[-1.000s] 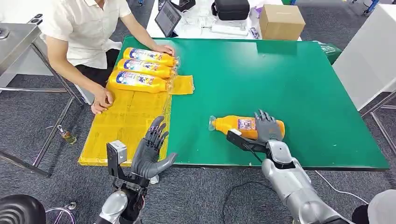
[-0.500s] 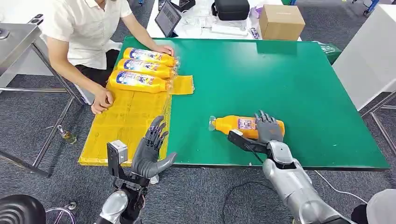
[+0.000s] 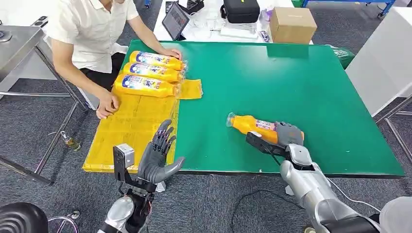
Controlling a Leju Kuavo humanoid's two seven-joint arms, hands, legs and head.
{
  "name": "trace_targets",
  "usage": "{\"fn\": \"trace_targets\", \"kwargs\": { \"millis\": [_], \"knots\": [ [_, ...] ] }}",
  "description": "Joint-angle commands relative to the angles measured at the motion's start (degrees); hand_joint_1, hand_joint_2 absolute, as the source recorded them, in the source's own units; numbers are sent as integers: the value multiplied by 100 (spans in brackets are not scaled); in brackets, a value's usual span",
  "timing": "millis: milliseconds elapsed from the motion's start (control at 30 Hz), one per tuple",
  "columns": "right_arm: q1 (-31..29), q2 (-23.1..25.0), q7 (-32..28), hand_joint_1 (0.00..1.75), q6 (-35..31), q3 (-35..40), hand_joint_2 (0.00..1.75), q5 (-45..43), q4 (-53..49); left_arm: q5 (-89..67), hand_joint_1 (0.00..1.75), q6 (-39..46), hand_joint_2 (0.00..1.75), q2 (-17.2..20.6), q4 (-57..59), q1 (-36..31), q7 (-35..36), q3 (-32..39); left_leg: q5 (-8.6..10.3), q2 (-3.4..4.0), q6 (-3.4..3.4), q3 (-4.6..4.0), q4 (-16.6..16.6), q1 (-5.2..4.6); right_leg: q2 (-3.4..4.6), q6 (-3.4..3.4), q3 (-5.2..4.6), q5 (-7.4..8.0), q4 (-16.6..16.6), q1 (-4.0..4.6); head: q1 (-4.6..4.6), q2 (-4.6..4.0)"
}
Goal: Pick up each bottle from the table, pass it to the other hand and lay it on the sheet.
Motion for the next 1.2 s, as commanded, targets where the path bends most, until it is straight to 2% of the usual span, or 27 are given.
{"fn": "trace_targets", "kwargs": {
  "millis": [33,133,167,200,333,367,400,467,533,667,800,933,1033,1167,1200],
  "knots": [
    [327,137,-863,175,587,-641,175,-759,449,37,0,38,175,97,381,-190,31,-119,0,-10,5,20,-11,5,-17,-15,29,-3,-15,9,0,0],
    [415,144,-1481,175,933,-763,175,-1223,273,88,0,45,175,126,385,-189,-29,-138,0,-1,10,35,-19,9,-18,-24,42,3,-29,15,7,0],
    [488,204,-1930,175,1139,-891,175,-1599,130,120,0,65,175,138,393,-181,-54,-137,-2,11,8,46,-23,9,-8,-28,49,7,-35,16,2,0],
    [567,244,-2134,175,1233,-897,175,-1799,-52,150,0,110,175,136,423,-171,-85,-121,-16,8,-6,58,-12,6,4,-19,53,1,-20,10,0,0],
    [631,251,-2089,175,1261,-821,175,-1868,-209,160,0,126,175,146,446,-166,-105,-134,-21,22,-6,82,-21,14,18,-34,47,6,-33,21,4,0],
    [686,269,-2235,175,1253,-779,175,-2022,-387,174,0,188,175,135,458,-156,-108,-121,-25,38,-6,89,-26,15,31,-41,45,9,-36,25,2,0],
    [784,345,-2565,175,1340,-764,175,-2383,-679,187,0,304,175,116,501,-136,-77,-104,-52,55,-19,108,-17,13,59,-33,82,1,-26,21,0,0],
    [985,459,-2858,169,1471,-517,175,-2757,-1361,266,0,363,175,90,659,-106,57,-132,-37,56,-11,108,-25,14,52,-42,78,10,-31,24,0,0],
    [1291,576,-2889,162,1732,-17,175,-3304,-2457,417,0,341,175,81,1073,-136,170,-298,-37,66,-13,110,-25,20,62,-44,79,10,-31,29,4,0],
    [1373,766,-2876,140,1666,788,175,-3780,-3228,626,0,88,175,75,1560,-258,156,-658,-47,85,-19,109,-19,19,85,-46,74,6,-18,27,2,0],
    [1332,771,-2854,143,1615,980,175,-3899,-3210,650,0,88,175,77,1484,-285,151,-737,-31,67,-21,38,-6,17,71,-38,14,2,-1,23,0,0],
    [1294,675,-2899,143,1550,1072,175,-4027,-3153,684,0,106,175,114,1452,-291,171,-760,-34,46,-12,30,-9,15,49,-41,15,-10,-5,22,0,0],
    [1258,725,-2897,124,1557,1162,175,-4025,-3125,681,0,105,175,100,1449,-324,177,-797,-28,31,-16,5,-7,13,37,-35,1,-3,-3,17,2,0],
    [1226,908,-2886,136,1546,1440,175,-4019,-3083,689,0,111,175,75,1463,-432,168,-884,-32,42,-18,0,-7,10,42,-46,-11,-5,0,18,0,0],
    [1208,919,-2891,131,1561,1576,175,-4012,-3080,727,0,147,175,53,1414,-433,119,-871,-28,37,-20,-14,-4,12,40,-40,-23,-1,0,19,2,0]
  ]
}}
